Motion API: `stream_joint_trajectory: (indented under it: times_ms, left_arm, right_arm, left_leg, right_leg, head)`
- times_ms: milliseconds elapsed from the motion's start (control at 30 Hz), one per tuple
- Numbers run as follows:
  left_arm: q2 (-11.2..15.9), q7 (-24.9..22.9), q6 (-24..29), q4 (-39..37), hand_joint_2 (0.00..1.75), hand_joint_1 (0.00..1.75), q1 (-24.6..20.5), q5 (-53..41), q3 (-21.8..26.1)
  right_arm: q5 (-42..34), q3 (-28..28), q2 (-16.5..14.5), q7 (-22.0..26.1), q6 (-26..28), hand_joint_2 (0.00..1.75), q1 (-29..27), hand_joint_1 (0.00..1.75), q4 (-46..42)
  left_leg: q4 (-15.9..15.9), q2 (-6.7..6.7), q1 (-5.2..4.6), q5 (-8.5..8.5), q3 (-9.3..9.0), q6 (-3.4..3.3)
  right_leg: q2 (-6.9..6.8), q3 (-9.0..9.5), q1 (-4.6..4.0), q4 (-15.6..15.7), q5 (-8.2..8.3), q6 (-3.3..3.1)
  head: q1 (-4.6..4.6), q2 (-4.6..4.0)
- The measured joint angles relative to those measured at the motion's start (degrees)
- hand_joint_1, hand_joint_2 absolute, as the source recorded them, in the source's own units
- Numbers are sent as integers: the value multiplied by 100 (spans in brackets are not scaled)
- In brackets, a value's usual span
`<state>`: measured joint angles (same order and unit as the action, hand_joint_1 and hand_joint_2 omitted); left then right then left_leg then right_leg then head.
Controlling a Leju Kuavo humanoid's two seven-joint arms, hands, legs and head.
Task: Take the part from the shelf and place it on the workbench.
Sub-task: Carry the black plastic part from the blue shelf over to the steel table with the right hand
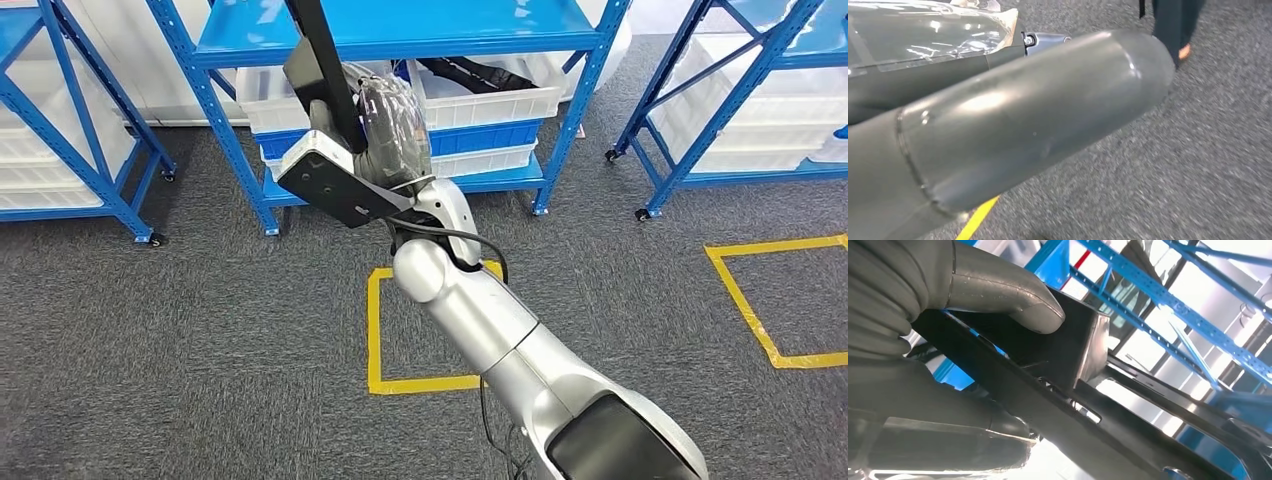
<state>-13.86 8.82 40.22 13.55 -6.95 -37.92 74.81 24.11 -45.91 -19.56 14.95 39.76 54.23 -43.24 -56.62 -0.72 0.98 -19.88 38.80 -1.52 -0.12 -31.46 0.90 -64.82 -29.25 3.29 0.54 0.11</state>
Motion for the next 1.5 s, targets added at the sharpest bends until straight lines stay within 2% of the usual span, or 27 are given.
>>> stream_joint_trajectory:
  times_ms: [67, 100, 167, 200, 233, 300, 333, 400, 467, 533, 567, 600, 667, 733, 800, 867, 900, 933, 1000, 1067, 1200, 1267, 1333, 1367, 1400, 1433, 1500]
  left_arm:
    - [-12, -9, 0, 8, 0, 0, -12, -172, 151]
    - [-25, -14, 0, 16, 0, 0, -15, -285, 244]
    - [-48, -4, 1, 30, 0, 0, -12, -518, 483]
    - [-56, 6, 1, 32, 0, 0, -8, -598, 603]
    - [-61, 20, 1, 32, 0, 0, -3, -650, 715]
    - [-63, 91, 1, 32, 0, 0, -4, -693, 880]
    - [-57, 151, -3, 27, 0, 0, -9, -704, 941]
    - [-32, 303, -64, 9, 0, 0, -24, -716, 1032]
    - [3, 454, -218, -14, 0, 0, -32, -724, 1082]
    - [47, 633, -428, -31, 0, 0, -43, -736, 1096]
    - [76, 712, -549, -40, 0, 0, -48, -735, 1096]
    - [125, 770, -677, -46, 0, 0, -52, -727, 1097]
    - [237, 785, -916, -57, 0, 0, -52, -703, 1097]
    - [349, 771, -1095, -61, 0, 0, -49, -692, 1097]
    - [437, 773, -1195, -61, 0, 0, -48, -693, 1098]
    - [485, 774, -1235, -63, 0, 0, -45, -696, 1098]
    - [498, 774, -1246, -64, 0, 0, -44, -697, 1098]
    - [506, 774, -1257, -67, 0, 0, -43, -697, 1098]
    - [523, 780, -1271, -72, 0, 0, -43, -697, 1098]
    - [544, 792, -1284, -79, 0, 0, -41, -698, 1097]
    - [564, 809, -1294, -90, 0, 0, -40, -698, 1096]
    - [570, 813, -1295, -96, 0, 0, -41, -698, 1095]
    - [581, 814, -1296, -100, 0, 0, -41, -698, 1095]
    - [586, 814, -1296, -101, 0, 0, -40, -697, 1095]
    - [589, 814, -1296, -102, 0, 0, -40, -697, 1095]
    - [590, 814, -1296, -102, 0, 0, -39, -698, 1095]
    - [596, 815, -1297, -102, 0, 0, -40, -698, 1095]
  right_arm:
    - [260, 152, 0, -18, -54, 175, -40, 175, -46]
    - [404, 244, 14, -59, -125, 175, -94, 175, -104]
    - [703, 480, 67, -194, -326, 175, -263, 175, -294]
    - [823, 599, 93, -258, -414, 175, -350, 175, -399]
    - [918, 712, 118, -308, -482, 175, -424, 175, -498]
    - [1087, 904, 161, -375, -595, 175, -544, 175, -677]
    - [1205, 995, 185, -406, -658, 175, -608, 175, -758]
    - [1509, 1206, 245, -473, -805, 175, -773, 175, -932]
    - [1819, 1465, 322, -525, -931, 175, -957, 175, -1147]
    - [2097, 1745, 408, -571, -1032, 175, -1126, 175, -1410]
    - [2229, 1887, 459, -586, -1084, 175, -1219, 175, -1566]
    - [2348, 2034, 513, -598, -1140, 175, -1324, 175, -1734]
    - [2506, 2325, 638, -615, -1242, 175, -1558, 175, -2063]
    - [2551, 2602, 774, -643, -1320, 175, -1766, 175, -2344]
    - [2554, 2824, 894, -662, -1369, 175, -1929, 175, -2558]
    - [2554, 2966, 980, -675, -1391, 175, -2071, 175, -2686]
    - [2554, 3013, 1011, -681, -1397, 175, -2132, 175, -2733]
    - [2555, 3050, 1037, -685, -1397, 175, -2180, 175, -2776]
    - [2545, 3106, 1067, -696, -1402, 175, -2225, 175, -2864]
    - [2516, 3158, 1084, -713, -1419, 175, -2239, 175, -2951]
    - [2475, 3266, 1126, -723, -1462, 175, -2269, 175, -3072]
    - [2474, 3286, 1132, -723, -1470, 175, -2279, 175, -3107]
    - [2474, 3300, 1138, -723, -1478, 175, -2309, 175, -3116]
    - [2474, 3305, 1143, -723, -1481, 175, -2332, 175, -3116]
    - [2474, 3311, 1149, -723, -1483, 175, -2351, 175, -3116]
    - [2474, 3318, 1153, -723, -1484, 175, -2364, 175, -3116]
    - [2474, 3334, 1156, -723, -1485, 175, -2372, 175, -3128]
  left_leg:
    - [11, -1, -1, 140, 69, 74]
    - [39, -2, 6, 212, 84, 117]
    - [90, 5, 46, 268, 122, 200]
    - [24, 13, 58, 133, 176, 230]
    - [-160, 21, 69, -129, 255, 253]
    - [-884, 32, 77, -785, 448, 288]
    - [-1289, 36, 77, -979, 517, 304]
    - [-1713, 39, 77, -930, 447, 311]
    - [-1335, 45, 77, -676, -32, 280]
    - [-549, 69, 62, -746, -659, 232]
    - [-267, 82, 47, -839, -844, 206]
    - [-117, 90, 28, -910, -921, 175]
    - [-57, 80, 19, -853, -884, 80]
    - [-27, 56, 30, -739, -812, -31]
    - [-21, 43, 23, -639, -702, -95]
    - [-27, 34, 6, -558, -594, -106]
    - [-31, 29, 2, -524, -550, -98]
    - [-35, 11, 3, -497, -517, -86]
    - [-63, -25, -6, -468, -479, -53]
    - [-96, -66, -30, -453, -460, -4]
    - [-149, -142, -13, -478, -411, 131]
    - [-558, -52, 8, -787, -246, 188]
    - [-1309, 33, 14, -1209, 40, 219]
    - [-1607, 47, 14, -1325, 151, 222]
    - [-1721, 56, 14, -1335, 180, 214]
    - [-1610, 72, 14, -1236, 99, 195]
    - [-888, 222, 13, -887, -307, 117]
  right_leg:
    - [1, 472, -18, 732, -152, -95]
    - [2, 545, -40, 905, -195, -151]
    - [-5, 461, -40, 934, -90, -259]
    - [-14, 414, -34, 938, -14, -322]
    - [-22, 353, -20, 944, 73, -371]
    - [-28, 192, -25, 935, 230, -423]
    - [-28, 104, -31, 927, 303, -422]
    - [-29, -79, -39, 891, 424, -397]
    - [-30, -251, -39, 829, 513, -357]
    - [-32, -376, -59, 772, 574, -306]
    - [-39, -405, -70, 758, 604, -274]
    - [-49, -420, -78, 761, 639, -236]
    - [-60, -447, -78, 765, 699, -161]
    - [-44, -600, -70, 510, 534, -146]
    - [-23, -893, -49, -197, 124, -177]
    - [-14, -1096, -29, -869, -182, -156]
    - [-13, -1053, -20, -934, -219, -120]
    - [-18, -877, -10, -735, -168, -74]
    - [-143, -309, 2, 127, 24, -8]
    - [-239, 17, -7, 707, 130, -48]
    - [-93, -9, -13, 767, 227, -249]
    - [-13, -38, 13, 783, 294, -344]
    - [64, -83, -6, 779, 332, -388]
    - [112, -104, -18, 777, 348, -393]
    - [164, -121, -28, 774, 365, -395]
    - [222, -133, -36, 771, 380, -390]
    - [335, -143, -43, 766, 401, -375]
  head:
    - [22, 0]
    - [35, 0]
    - [47, 0]
    - [56, 0]
    - [62, 0]
    - [75, 0]
    - [75, 0]
    - [76, 0]
    - [79, 0]
    - [75, 0]
    - [67, 0]
    - [63, 0]
    - [53, 0]
    - [36, 0]
    - [13, 0]
    - [5, 0]
    - [3, 0]
    - [2, 0]
    - [-3, 0]
    - [3, 0]
    - [11, 0]
    - [28, 0]
    - [40, 0]
    - [39, 0]
    - [40, 0]
    - [40, 0]
    - [39, 0]
